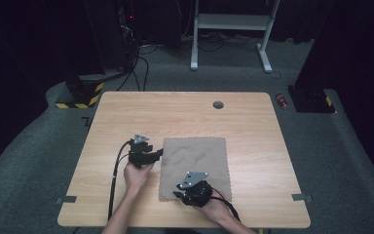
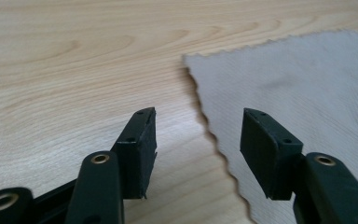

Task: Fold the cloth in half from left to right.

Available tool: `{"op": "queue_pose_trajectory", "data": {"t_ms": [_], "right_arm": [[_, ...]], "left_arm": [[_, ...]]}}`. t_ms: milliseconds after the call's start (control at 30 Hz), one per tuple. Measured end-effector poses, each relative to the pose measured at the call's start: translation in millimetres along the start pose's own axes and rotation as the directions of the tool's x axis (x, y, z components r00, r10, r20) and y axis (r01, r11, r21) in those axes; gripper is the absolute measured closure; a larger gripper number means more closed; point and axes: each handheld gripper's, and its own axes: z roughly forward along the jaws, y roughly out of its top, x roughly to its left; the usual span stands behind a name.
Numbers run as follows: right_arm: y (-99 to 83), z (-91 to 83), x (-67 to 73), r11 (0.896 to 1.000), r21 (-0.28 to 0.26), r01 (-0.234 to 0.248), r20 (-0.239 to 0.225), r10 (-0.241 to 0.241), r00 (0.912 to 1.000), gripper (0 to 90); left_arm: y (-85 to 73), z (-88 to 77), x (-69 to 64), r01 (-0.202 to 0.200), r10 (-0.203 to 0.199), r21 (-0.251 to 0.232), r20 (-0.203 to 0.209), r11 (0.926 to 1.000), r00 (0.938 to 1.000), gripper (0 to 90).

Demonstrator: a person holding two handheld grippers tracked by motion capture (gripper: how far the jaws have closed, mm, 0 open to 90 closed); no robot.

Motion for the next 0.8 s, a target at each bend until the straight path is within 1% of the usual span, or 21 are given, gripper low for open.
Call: {"op": "queue_pose_trajectory", "data": {"t_ms": [67,167,233,300,333,367,400,433,467,500,533,567,600,667,700,733,800], "right_arm": [[3.2,5.1,4.6,1.000,0.003,0.012,-0.014,-0.012,0.9998,72.2],[9.4,14.6,13.5,0.999,0.010,0.039,-0.037,-0.039,0.9986,72.6],[13.1,19.9,17.2,0.999,0.008,0.048,-0.049,-0.047,0.9977,72.6],[16.2,24.3,19.8,0.999,0.013,0.045,-0.059,-0.044,0.9972,73.0],[17.9,26.7,21.1,0.999,0.011,0.050,-0.061,-0.049,0.9970,73.7],[18.9,28.3,22.4,0.999,0.013,0.049,-0.059,-0.048,0.9971,74.5],[20.4,30.4,23.7,0.998,0.017,0.055,-0.053,-0.054,0.9971,75.3],[21.6,33.2,25.2,0.998,0.020,0.059,-0.049,-0.058,0.9971,76.1],[22.5,35.1,26.0,0.997,0.025,0.069,-0.042,-0.068,0.9968,76.6],[23.0,36.8,27.0,0.997,0.028,0.073,-0.037,-0.072,0.9968,76.8],[23.2,38.2,27.2,0.997,0.028,0.076,-0.040,-0.075,0.9964,76.9],[23.5,39.8,28.4,0.997,0.035,0.071,-0.044,-0.069,0.9966,76.8],[23.8,41.1,28.9,0.996,0.036,0.077,-0.046,-0.076,0.9961,76.8],[24.3,43.0,30.0,0.995,0.038,0.097,-0.043,-0.096,0.9945,76.6],[24.2,43.4,30.8,0.994,0.038,0.100,-0.041,-0.099,0.9942,76.5],[24.2,43.3,31.4,0.994,0.039,0.098,-0.040,-0.096,0.9945,76.3],[23.7,43.2,33.1,0.995,0.042,0.085,-0.038,-0.084,0.9958,75.8]], "left_arm": [[-0.3,2.3,3.9,0.006,-0.006,0.004,-0.012,1.0000,0.9999,46.8],[-0.1,1.2,5.8,0.008,-0.008,-0.001,-0.021,1.0000,0.9997,46.8],[0.7,-1.2,6.5,0.003,-0.003,-0.008,-0.024,1.0000,0.9997,46.8],[1.7,-4.3,7.3,0.008,-0.008,-0.016,-0.025,0.9998,0.9996,46.7],[3.2,-5.2,8.0,-0.001,0.001,-0.004,-0.027,1.0000,0.9996,46.6],[5.8,-5.8,7.1,-0.016,0.017,0.011,-0.037,0.9998,0.9992,45.9],[9.2,-7.8,4.8,-0.039,0.039,0.013,-0.044,0.9992,0.9983,45.8],[11.4,-9.9,2.7,-0.050,0.049,-0.003,-0.045,0.9988,0.9978,45.8],[12.9,-12.1,1.6,-0.049,0.048,-0.022,-0.037,0.9986,0.9982,46.0],[14.6,-12.4,1.2,-0.049,0.048,-0.018,-0.034,0.9986,0.9982,46.0],[17.3,-11.2,0.0,-0.060,0.060,-0.003,-0.042,0.9982,0.9973,45.4],[18.9,-9.7,-0.7,-0.065,0.064,-0.001,-0.046,0.9979,0.9969,45.3],[20.7,-7.8,-0.8,-0.071,0.071,0.003,-0.049,0.9975,0.9963,45.3],[22.4,-4.3,0.3,-0.054,0.053,-0.010,-0.045,0.9985,0.9976,45.6],[23.6,-2.4,1.4,-0.049,0.049,0.001,-0.045,0.9988,0.9977,45.5],[25.0,1.4,2.3,-0.048,0.048,0.013,-0.054,0.9988,0.9974,45.0],[27.5,6.1,3.7,-0.040,0.042,0.025,-0.057,0.9989,0.9975,45.1]]}}
